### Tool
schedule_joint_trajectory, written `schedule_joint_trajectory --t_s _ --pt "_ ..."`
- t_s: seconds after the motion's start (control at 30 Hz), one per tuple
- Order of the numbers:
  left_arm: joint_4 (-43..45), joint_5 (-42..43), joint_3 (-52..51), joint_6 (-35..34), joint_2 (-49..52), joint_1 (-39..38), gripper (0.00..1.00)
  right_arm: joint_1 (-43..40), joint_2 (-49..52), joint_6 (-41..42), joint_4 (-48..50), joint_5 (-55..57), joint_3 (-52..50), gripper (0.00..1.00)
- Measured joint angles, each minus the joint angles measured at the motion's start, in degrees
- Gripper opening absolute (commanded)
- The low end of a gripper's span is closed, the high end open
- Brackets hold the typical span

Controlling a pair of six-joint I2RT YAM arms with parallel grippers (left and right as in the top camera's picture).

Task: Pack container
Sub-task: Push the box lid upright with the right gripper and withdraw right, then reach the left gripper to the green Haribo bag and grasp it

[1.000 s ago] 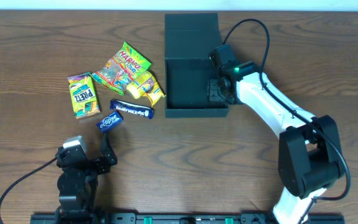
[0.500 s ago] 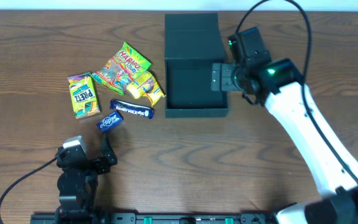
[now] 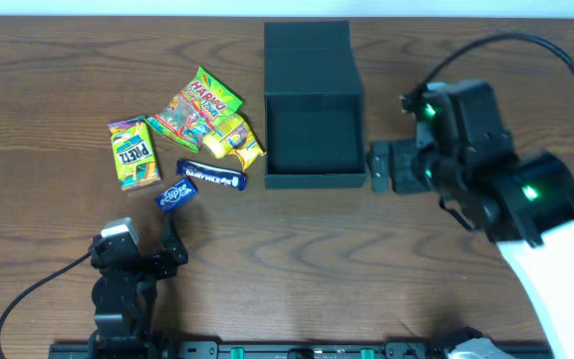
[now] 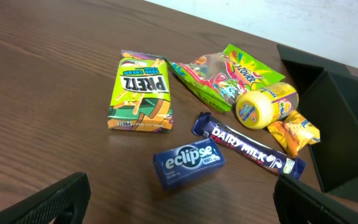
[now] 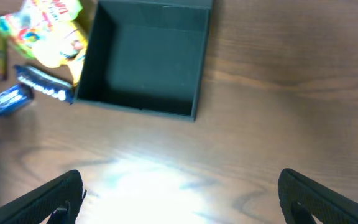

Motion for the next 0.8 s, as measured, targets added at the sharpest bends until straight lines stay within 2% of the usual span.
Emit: schedule_joint_trajectory --t_s 0.23,0.37,0.5,0.8 --pt "3.02 2.84 0.04 0.46 0.11 0.00 0.95 0.00 -5.77 -0.26 -6.08 -2.62 0.00 0.99" --pt "3.23 3.17 3.72 2.01 5.01 0.00 0.95 0.00 -7.50 -0.66 -9.60 -4.63 0.00 0.99" --pt "4.37 3.56 11.82 3.06 15.89 0.00 0.95 0.00 -8.44 -0.90 -12.17 -5.53 0.02 0.99" --pt "3.98 4.07 37.59 7.67 49.79 -0.02 0.95 0.00 -7.93 -1.09 -12.50 -6.10 0.02 0.99"
